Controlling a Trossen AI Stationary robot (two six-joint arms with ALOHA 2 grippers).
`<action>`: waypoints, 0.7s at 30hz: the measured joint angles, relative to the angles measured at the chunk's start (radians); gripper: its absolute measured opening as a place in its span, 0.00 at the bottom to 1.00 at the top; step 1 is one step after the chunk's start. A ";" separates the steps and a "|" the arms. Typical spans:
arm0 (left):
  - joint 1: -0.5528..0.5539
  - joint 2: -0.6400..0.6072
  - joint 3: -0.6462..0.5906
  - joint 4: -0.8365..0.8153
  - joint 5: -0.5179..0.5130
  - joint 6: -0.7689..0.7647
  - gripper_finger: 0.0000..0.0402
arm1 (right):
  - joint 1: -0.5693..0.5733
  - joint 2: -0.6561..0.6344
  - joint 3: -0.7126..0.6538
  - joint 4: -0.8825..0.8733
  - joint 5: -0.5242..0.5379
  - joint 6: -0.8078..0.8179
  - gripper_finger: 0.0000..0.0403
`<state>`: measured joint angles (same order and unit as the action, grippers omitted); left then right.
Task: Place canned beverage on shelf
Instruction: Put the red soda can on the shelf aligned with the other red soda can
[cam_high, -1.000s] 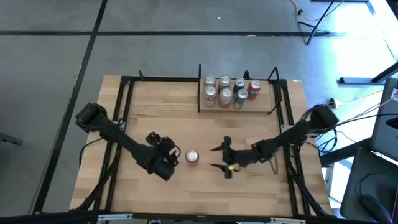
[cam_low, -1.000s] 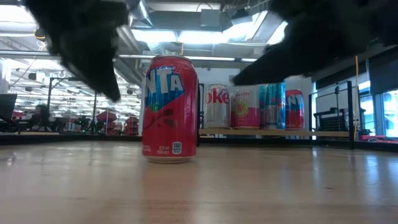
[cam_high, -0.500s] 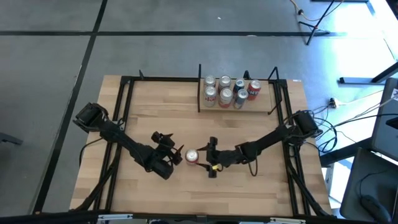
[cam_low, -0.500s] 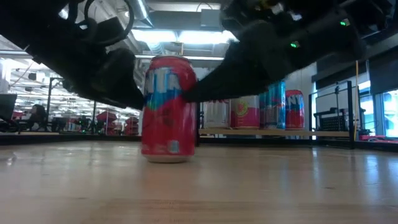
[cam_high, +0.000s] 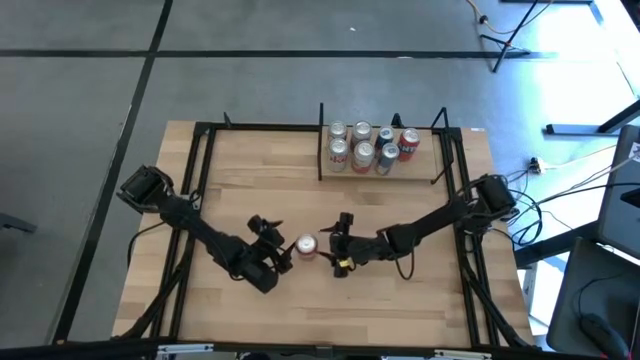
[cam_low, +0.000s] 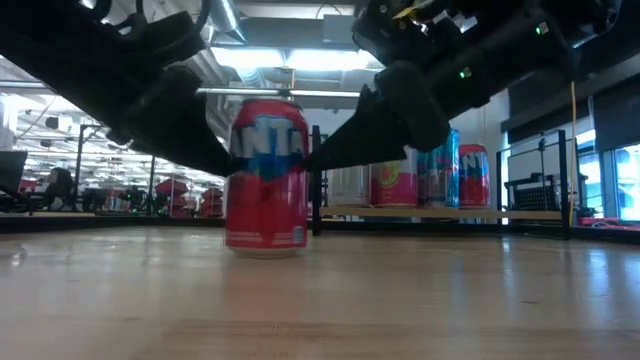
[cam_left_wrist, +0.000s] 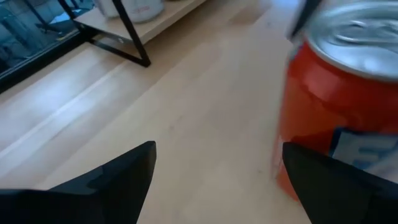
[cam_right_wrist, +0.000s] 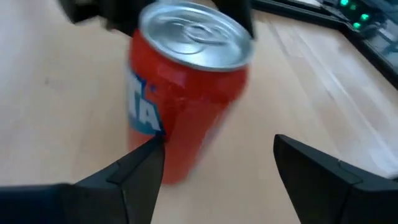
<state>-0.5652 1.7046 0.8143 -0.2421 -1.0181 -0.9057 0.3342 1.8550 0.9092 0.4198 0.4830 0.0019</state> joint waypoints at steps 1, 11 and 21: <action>-0.003 0.000 0.000 0.000 0.006 0.000 0.87 | -0.001 -0.011 0.000 -0.021 0.010 -0.001 0.71; -0.056 0.000 0.003 0.002 0.055 0.002 0.87 | -0.002 -0.191 0.009 -0.290 -0.028 0.076 0.71; -0.079 0.000 0.003 -0.002 0.022 -0.003 0.87 | -0.027 -0.116 0.008 0.060 -0.227 -0.018 0.71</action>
<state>-0.6441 1.7050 0.8173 -0.2438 -0.9960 -0.9083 0.3069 1.7391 0.9176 0.4798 0.2561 -0.0158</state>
